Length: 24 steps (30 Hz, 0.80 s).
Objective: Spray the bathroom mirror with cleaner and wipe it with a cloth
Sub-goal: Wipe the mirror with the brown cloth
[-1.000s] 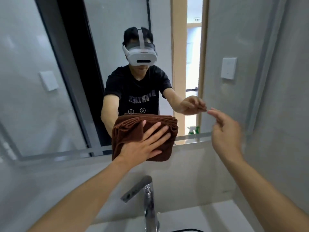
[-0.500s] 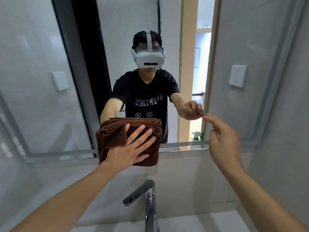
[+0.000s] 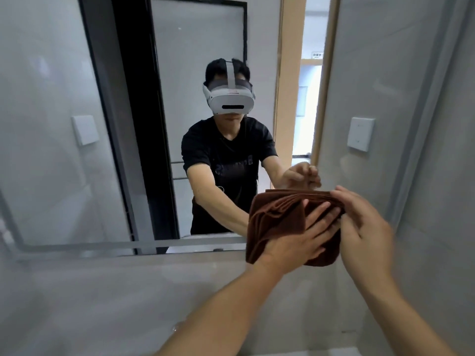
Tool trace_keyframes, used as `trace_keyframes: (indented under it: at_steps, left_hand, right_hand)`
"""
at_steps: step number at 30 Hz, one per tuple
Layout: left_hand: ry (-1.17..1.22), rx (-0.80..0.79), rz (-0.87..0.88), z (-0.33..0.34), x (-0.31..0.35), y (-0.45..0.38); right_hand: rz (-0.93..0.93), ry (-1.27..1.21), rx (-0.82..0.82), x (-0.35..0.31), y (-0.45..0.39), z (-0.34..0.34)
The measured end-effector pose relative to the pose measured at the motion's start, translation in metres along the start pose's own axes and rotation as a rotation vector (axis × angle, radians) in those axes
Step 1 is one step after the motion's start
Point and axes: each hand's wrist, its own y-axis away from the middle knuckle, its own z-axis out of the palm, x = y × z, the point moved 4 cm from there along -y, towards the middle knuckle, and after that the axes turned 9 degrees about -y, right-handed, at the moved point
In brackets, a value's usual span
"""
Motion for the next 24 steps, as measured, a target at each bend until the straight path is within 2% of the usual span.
trace_keyframes:
  at_steps: [4,8,13,19,24]
  left_hand:
    - [-0.009,-0.009,0.080,0.004,-0.010,0.017]
    - [0.039,0.003,0.041,0.002,-0.045,0.059]
    - [-0.016,0.009,0.061,0.006,-0.101,0.132]
    - [-0.104,0.016,-0.029,0.015,-0.182,0.242]
    - [-0.207,0.001,-0.226,0.018,-0.246,0.336]
  right_hand:
    - [0.008,-0.037,0.006,-0.009,0.005,0.019]
    - [-0.003,-0.072,-0.031,-0.023,0.016,0.053]
    - [-0.040,-0.084,-0.105,-0.047,0.034,0.119]
    - [-0.112,-0.127,-0.161,-0.084,0.059,0.189]
    - [-0.104,-0.176,-0.225,-0.107,0.072,0.231]
